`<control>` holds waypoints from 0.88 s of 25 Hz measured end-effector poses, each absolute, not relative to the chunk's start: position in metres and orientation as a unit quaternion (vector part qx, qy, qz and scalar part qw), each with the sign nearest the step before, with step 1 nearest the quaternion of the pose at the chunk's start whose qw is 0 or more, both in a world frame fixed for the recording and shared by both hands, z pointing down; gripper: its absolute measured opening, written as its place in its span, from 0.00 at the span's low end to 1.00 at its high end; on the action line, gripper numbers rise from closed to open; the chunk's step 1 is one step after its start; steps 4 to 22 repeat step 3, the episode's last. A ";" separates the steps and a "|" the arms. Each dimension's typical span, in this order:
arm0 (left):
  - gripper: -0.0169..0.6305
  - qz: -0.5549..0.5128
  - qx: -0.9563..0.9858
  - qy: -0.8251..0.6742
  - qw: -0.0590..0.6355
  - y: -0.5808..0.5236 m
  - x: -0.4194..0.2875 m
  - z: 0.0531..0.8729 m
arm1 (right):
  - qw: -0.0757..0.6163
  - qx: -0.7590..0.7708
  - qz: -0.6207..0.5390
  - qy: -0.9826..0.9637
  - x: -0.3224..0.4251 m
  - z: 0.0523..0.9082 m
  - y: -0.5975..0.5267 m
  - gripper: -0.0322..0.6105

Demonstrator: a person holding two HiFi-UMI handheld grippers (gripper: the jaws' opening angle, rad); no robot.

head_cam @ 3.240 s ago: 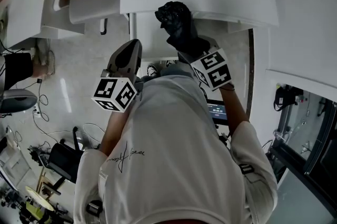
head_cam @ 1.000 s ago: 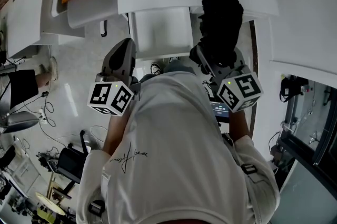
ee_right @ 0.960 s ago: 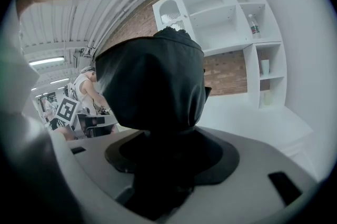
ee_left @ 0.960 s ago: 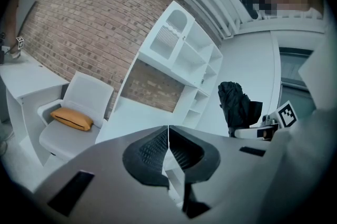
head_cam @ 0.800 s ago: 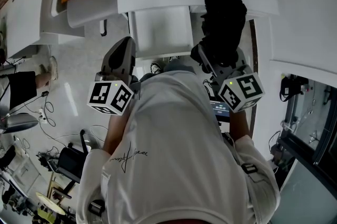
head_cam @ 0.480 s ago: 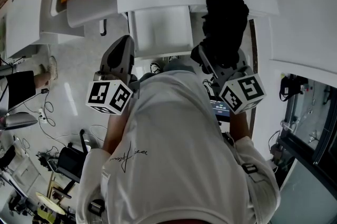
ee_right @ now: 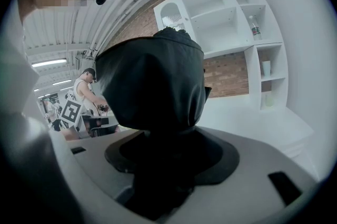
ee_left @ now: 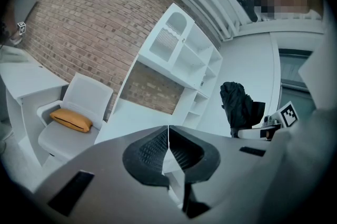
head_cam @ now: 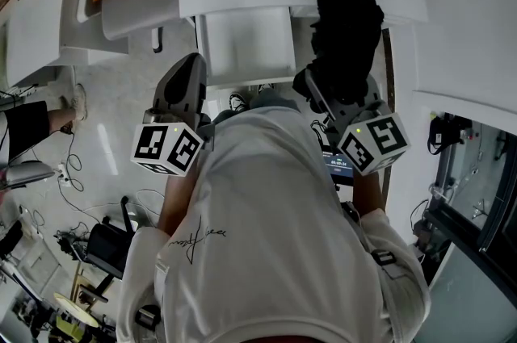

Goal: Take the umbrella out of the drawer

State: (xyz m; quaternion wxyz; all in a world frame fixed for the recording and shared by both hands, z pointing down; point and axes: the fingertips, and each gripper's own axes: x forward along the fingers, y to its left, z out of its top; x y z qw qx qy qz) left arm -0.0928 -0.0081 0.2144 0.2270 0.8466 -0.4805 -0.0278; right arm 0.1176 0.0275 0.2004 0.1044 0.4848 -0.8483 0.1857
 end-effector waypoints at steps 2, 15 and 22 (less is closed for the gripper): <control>0.05 -0.028 0.847 -0.480 0.228 -0.008 -0.092 0.214 | 0.106 0.484 0.187 -0.848 0.118 0.200 0.028 0.44; 0.05 -0.028 0.847 -0.480 0.228 -0.007 -0.092 0.214 | 0.106 0.484 0.187 -0.848 0.118 0.200 0.028 0.44; 0.05 -0.028 0.847 -0.480 0.228 -0.007 -0.092 0.214 | 0.106 0.484 0.187 -0.848 0.118 0.200 0.028 0.44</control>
